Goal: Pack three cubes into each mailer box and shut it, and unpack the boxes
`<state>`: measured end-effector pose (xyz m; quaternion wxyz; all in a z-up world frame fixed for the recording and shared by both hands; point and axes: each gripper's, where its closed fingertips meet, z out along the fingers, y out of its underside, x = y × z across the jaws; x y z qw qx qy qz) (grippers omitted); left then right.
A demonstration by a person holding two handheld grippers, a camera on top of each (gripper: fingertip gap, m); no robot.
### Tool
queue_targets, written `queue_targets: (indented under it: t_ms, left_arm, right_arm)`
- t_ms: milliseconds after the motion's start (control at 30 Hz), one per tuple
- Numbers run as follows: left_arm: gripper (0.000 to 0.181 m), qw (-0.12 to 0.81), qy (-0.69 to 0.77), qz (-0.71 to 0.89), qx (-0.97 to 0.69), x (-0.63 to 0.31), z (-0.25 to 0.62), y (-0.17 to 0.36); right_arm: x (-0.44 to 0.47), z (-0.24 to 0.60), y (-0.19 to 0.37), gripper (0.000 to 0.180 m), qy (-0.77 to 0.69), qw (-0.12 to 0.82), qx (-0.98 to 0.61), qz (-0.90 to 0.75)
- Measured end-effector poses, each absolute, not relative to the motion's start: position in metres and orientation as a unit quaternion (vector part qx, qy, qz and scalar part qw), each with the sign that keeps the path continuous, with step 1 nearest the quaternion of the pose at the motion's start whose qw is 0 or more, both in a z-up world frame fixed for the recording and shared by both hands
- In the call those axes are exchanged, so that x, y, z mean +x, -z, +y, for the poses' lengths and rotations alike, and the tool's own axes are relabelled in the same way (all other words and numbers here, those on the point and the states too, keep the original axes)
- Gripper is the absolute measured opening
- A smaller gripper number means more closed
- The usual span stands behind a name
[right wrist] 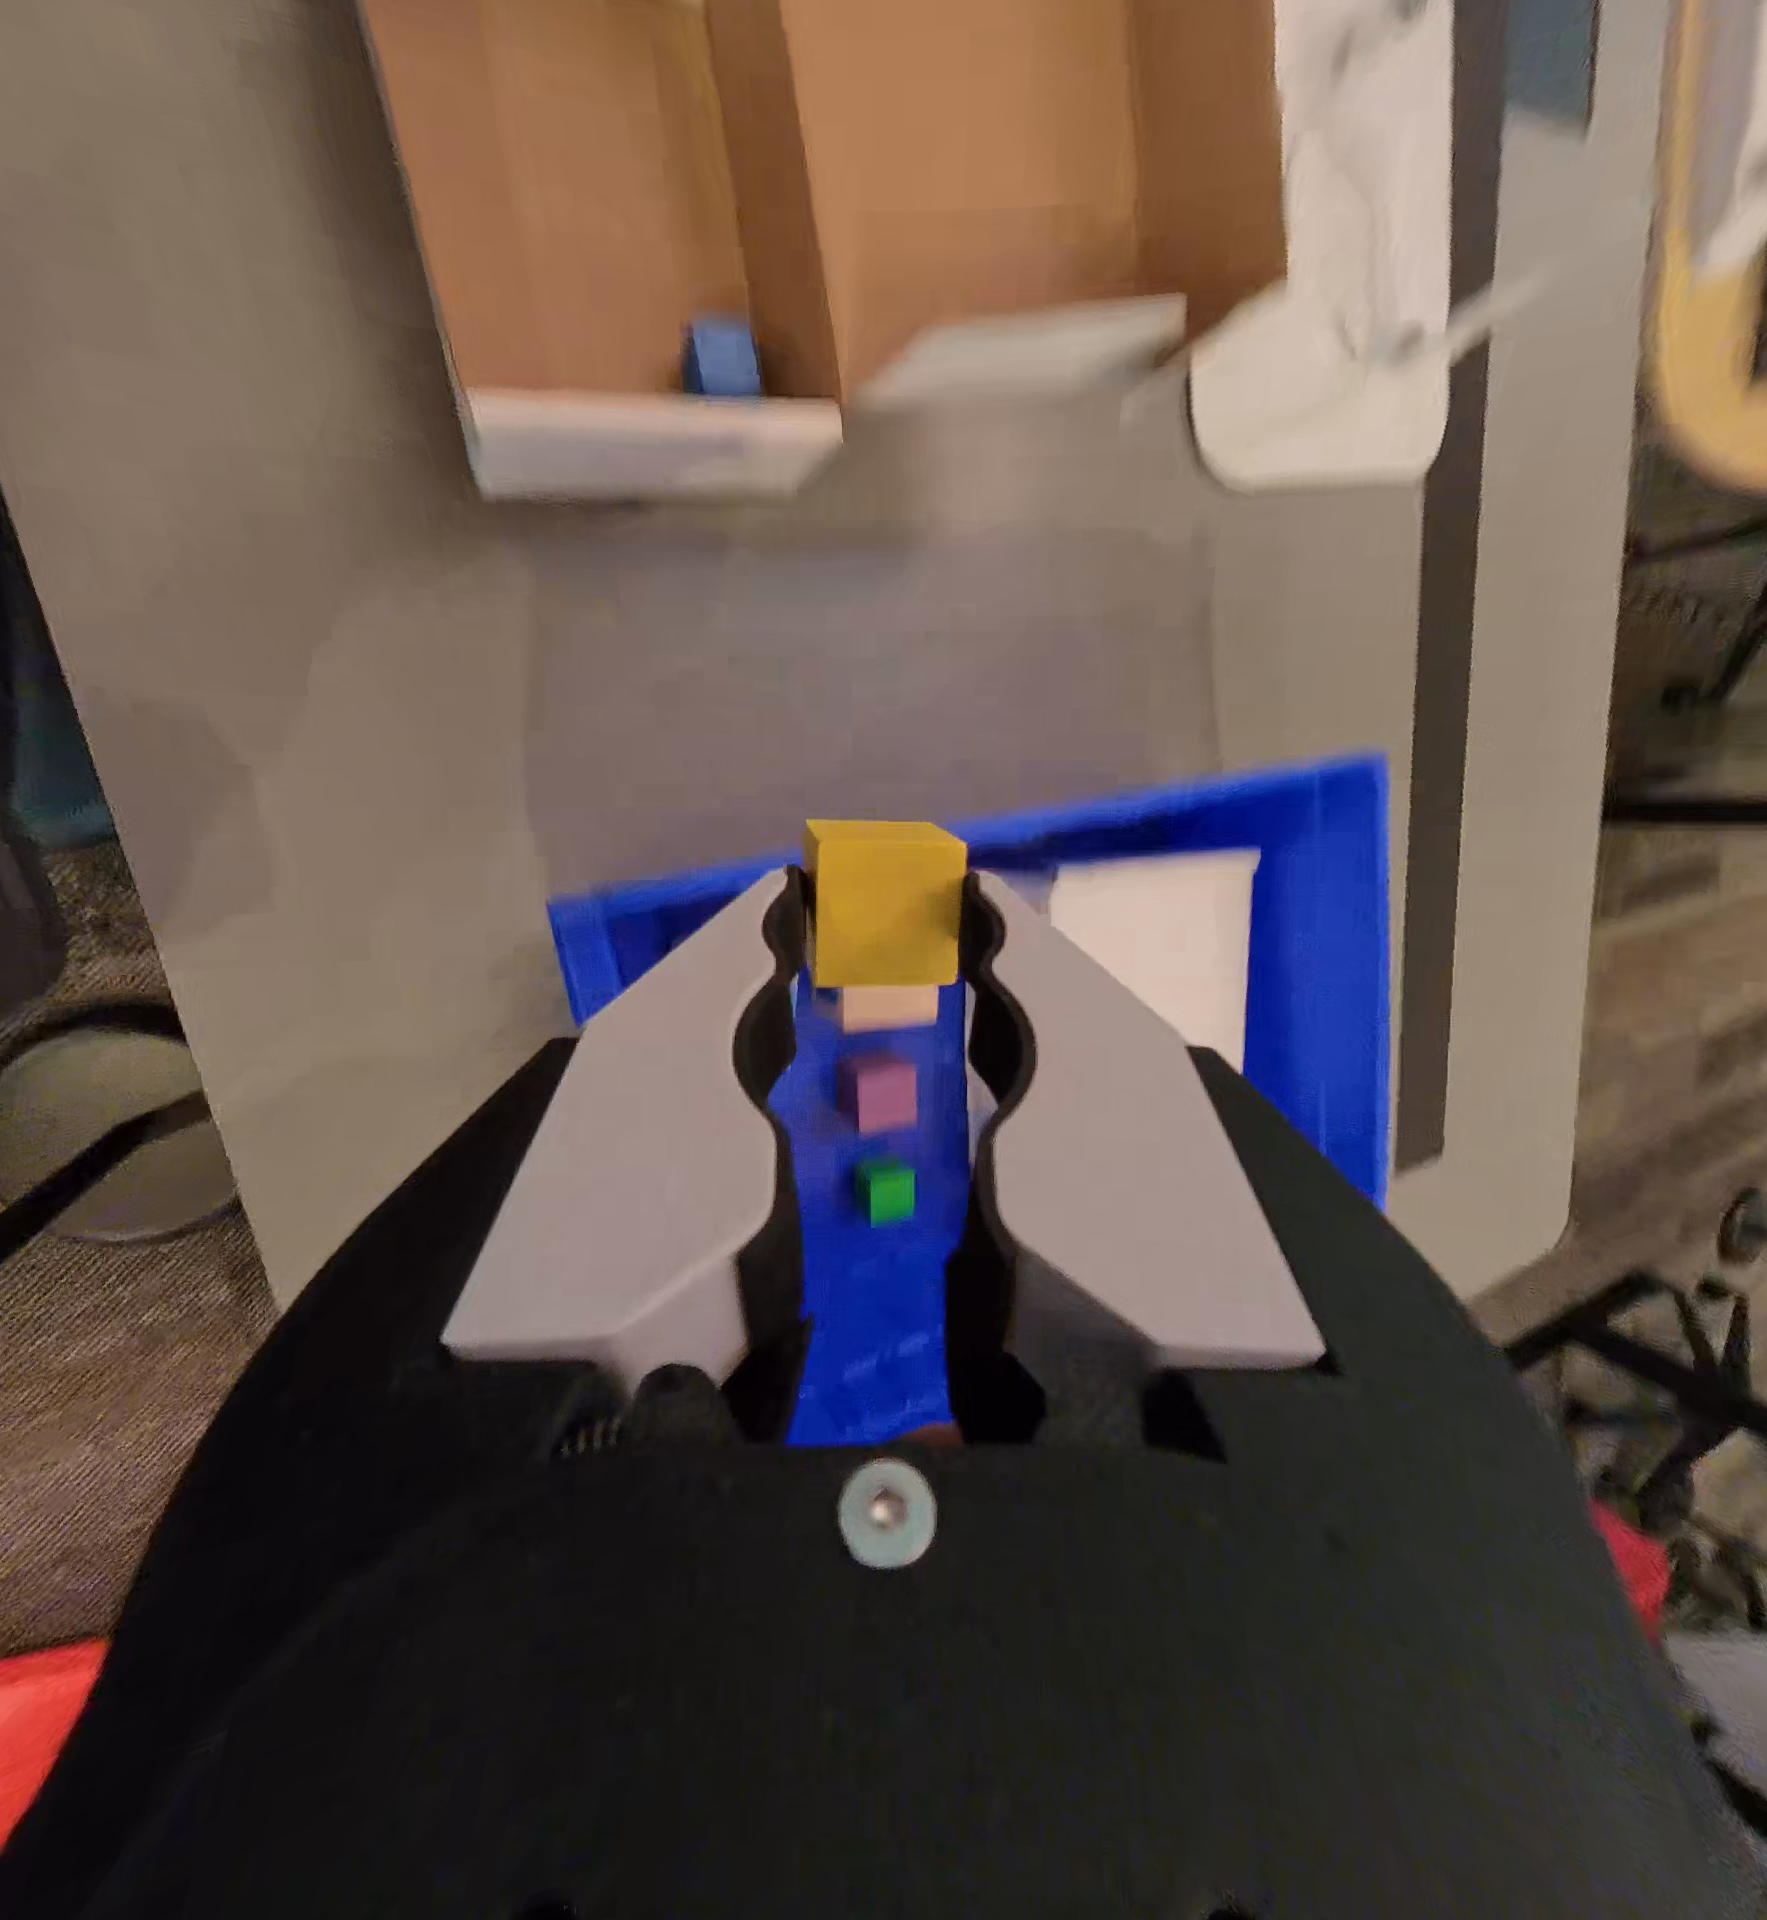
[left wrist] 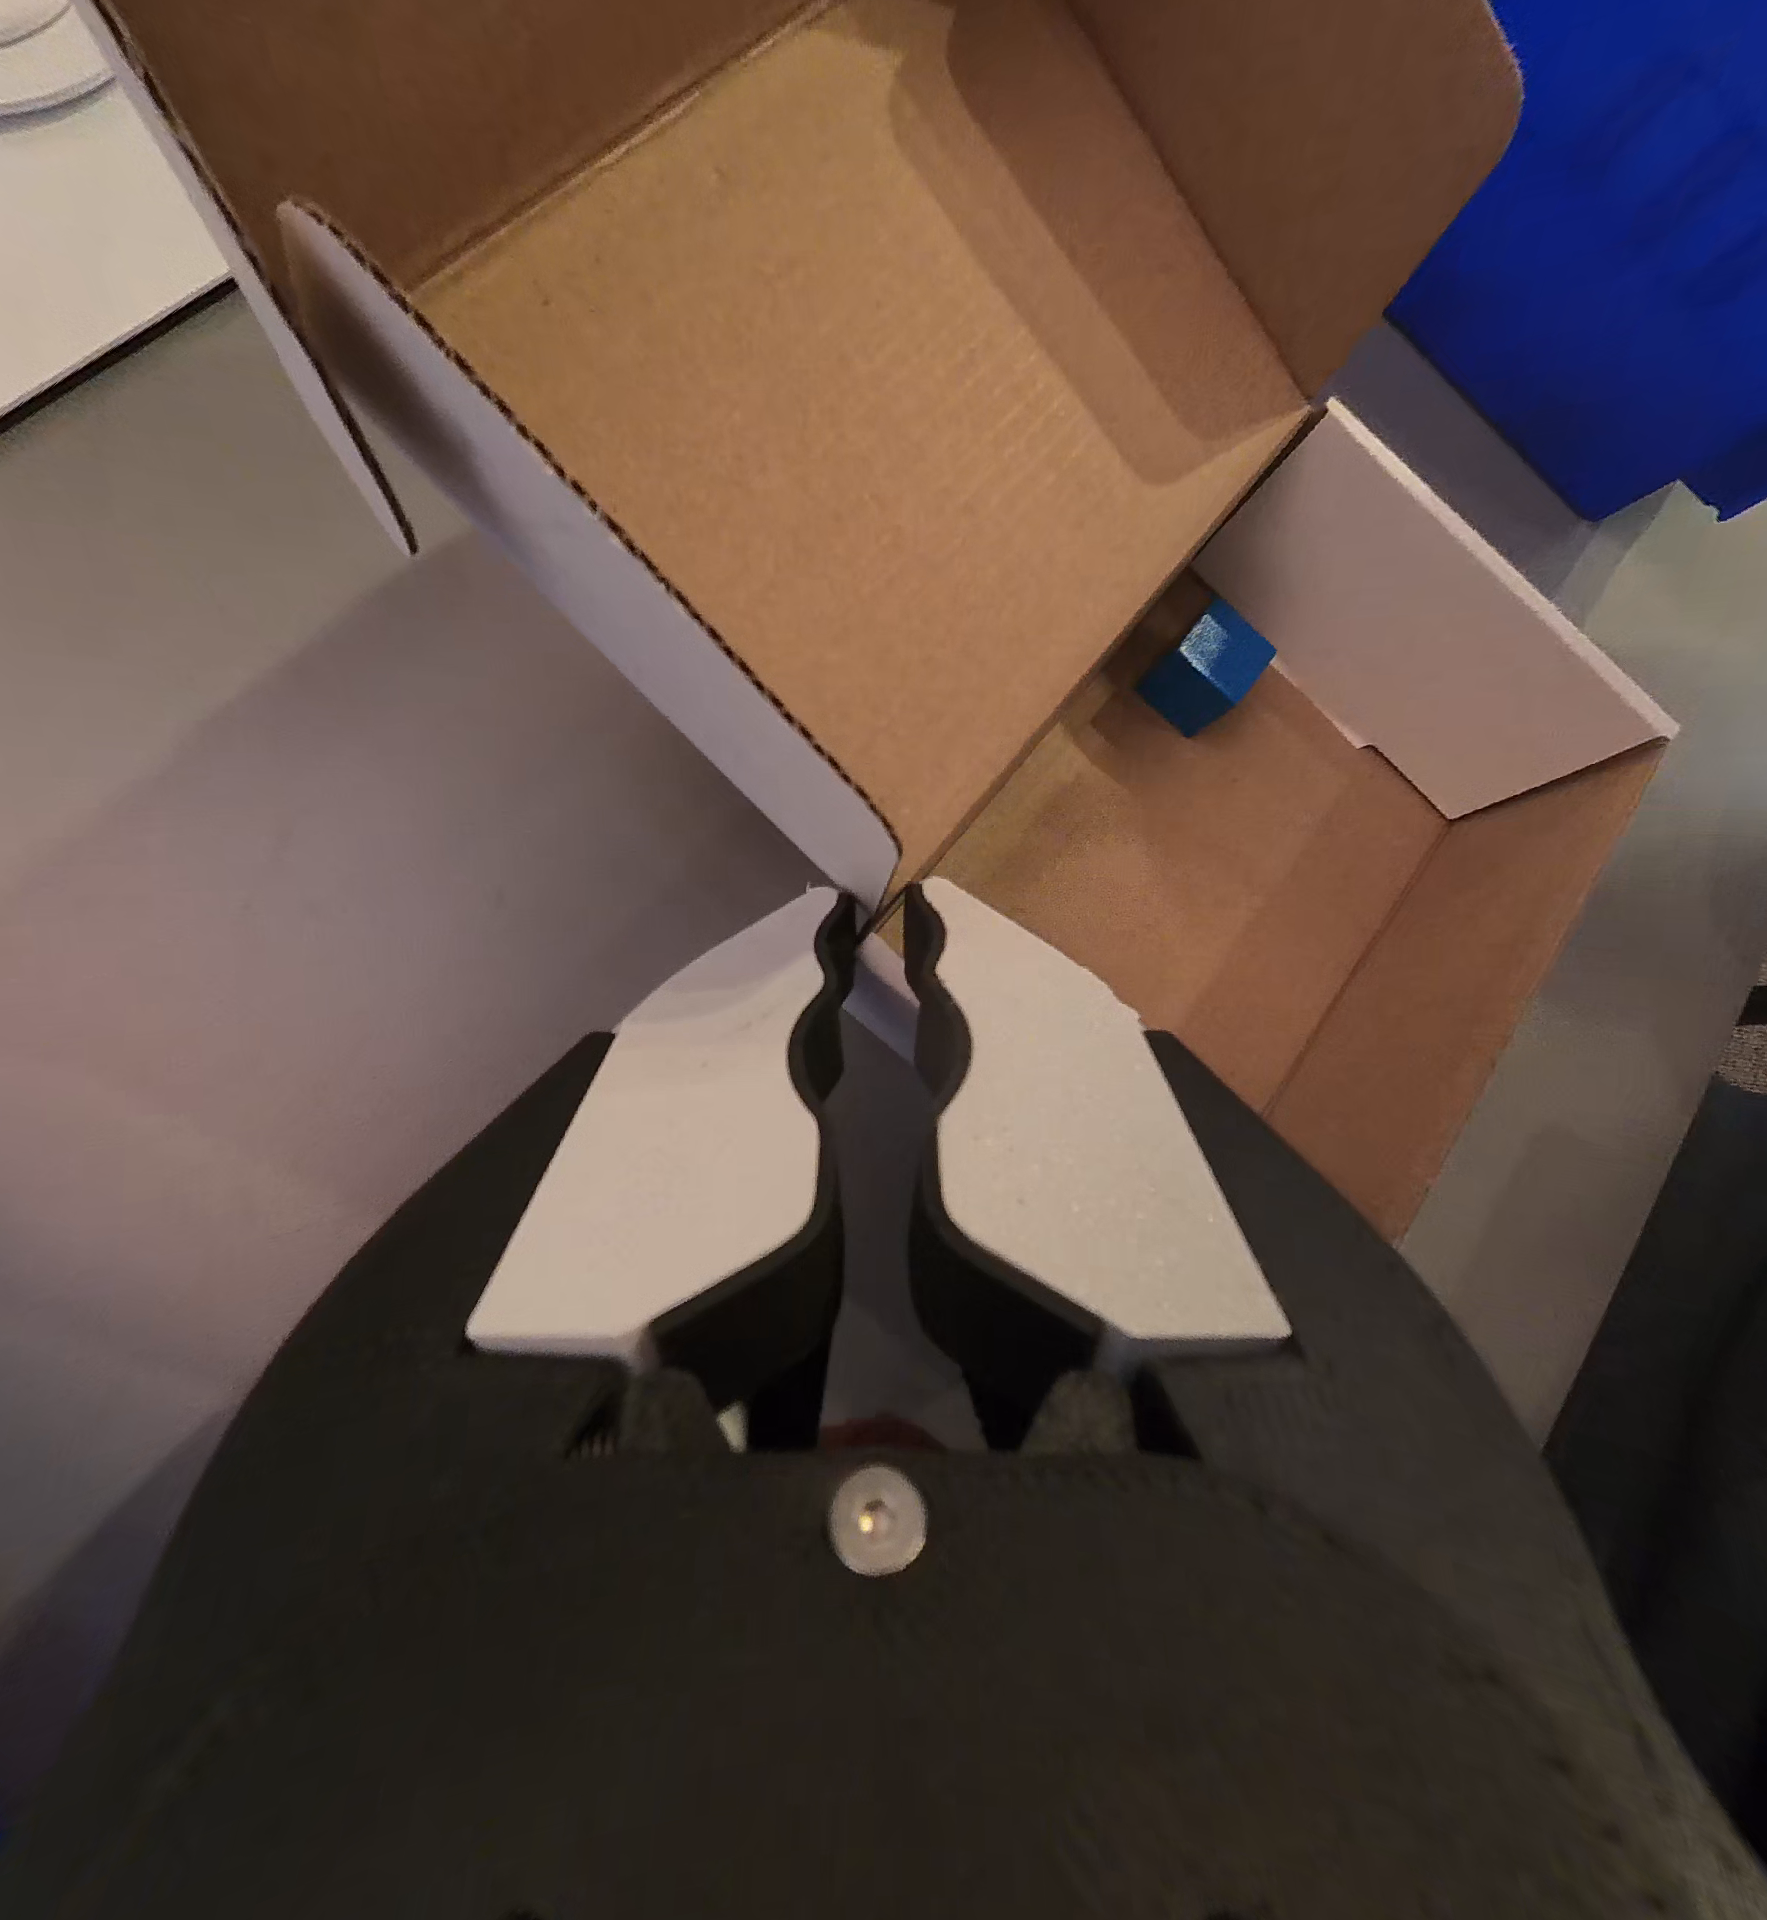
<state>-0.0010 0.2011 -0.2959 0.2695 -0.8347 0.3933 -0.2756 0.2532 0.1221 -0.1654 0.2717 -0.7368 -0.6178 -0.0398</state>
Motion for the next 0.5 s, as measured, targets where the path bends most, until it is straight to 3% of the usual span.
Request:
queue_targets:
  t_ms: [133, 500]
  left_arm:
    - [0.009, 0.271, 0.273, 0.393, -0.835, -0.001, 0.201, 0.296]
    - [0.009, 0.273, 0.276, 0.389, -0.835, -0.001, 0.201, 0.296]
  right_arm:
    - [0.318, 0.115, 0.199, 0.027, 0.069, 0.203, -0.772, -0.599]
    - [0.357, 0.107, 0.299, 0.028, 0.035, 0.082, -0.789, -0.608]
